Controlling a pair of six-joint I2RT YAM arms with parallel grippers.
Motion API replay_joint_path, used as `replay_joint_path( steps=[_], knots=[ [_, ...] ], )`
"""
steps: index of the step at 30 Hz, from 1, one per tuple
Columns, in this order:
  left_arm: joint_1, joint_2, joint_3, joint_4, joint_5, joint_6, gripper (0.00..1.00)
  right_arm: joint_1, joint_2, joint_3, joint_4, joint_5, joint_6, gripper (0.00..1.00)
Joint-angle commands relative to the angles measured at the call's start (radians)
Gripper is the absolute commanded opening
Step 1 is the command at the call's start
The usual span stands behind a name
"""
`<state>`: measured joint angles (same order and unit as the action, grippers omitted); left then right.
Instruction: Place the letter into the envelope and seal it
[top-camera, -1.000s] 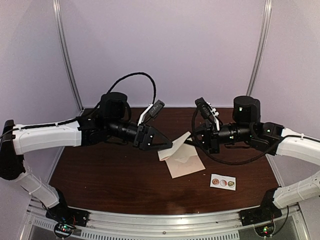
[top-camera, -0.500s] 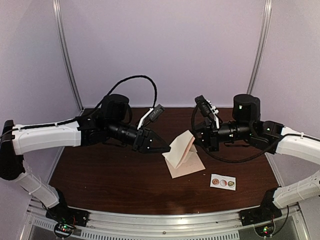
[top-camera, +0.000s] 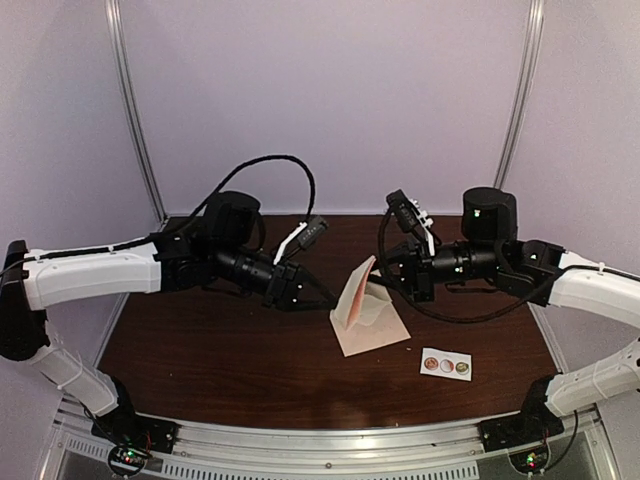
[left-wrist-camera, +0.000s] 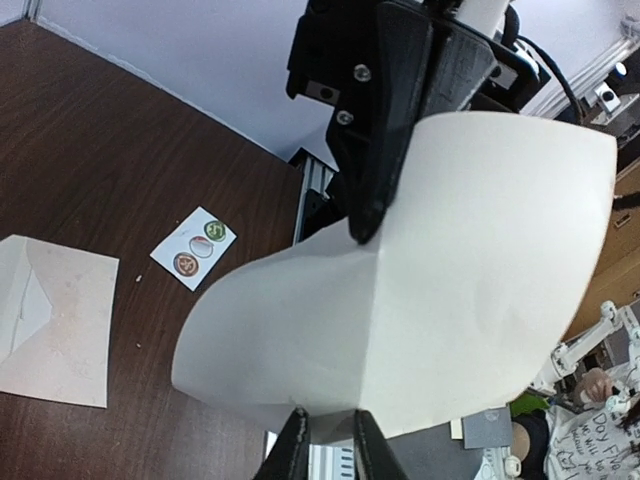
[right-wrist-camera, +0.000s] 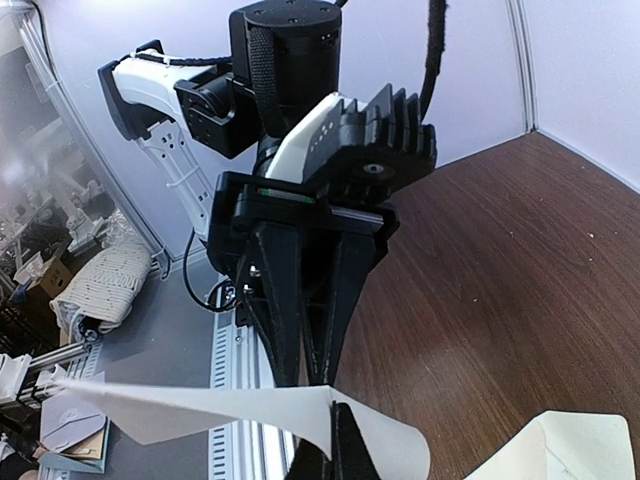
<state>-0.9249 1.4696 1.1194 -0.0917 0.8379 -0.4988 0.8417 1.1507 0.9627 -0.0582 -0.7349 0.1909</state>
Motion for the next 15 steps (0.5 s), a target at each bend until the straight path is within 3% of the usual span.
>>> replay_joint_path(
  steps=[1, 4, 7, 15],
  knots=[
    [-0.005, -0.036, 0.022, -0.056, -0.072, 0.082, 0.29, 0.002, 0.007, 0.030, -0.001, 0.069, 0.018, 0.00],
    [0.000, -0.107, -0.028, 0.004, -0.153, 0.094, 0.53, -0.019, 0.010, 0.021, -0.003, 0.084, 0.045, 0.00],
    [0.007, -0.178, -0.086, 0.097, -0.174, 0.077, 0.68, -0.034, 0.011, 0.003, 0.027, 0.039, 0.078, 0.00],
    [0.005, -0.191, -0.127, 0.150, -0.157, 0.125, 0.80, -0.044, 0.020, -0.020, 0.126, -0.028, 0.194, 0.00]
  ],
)
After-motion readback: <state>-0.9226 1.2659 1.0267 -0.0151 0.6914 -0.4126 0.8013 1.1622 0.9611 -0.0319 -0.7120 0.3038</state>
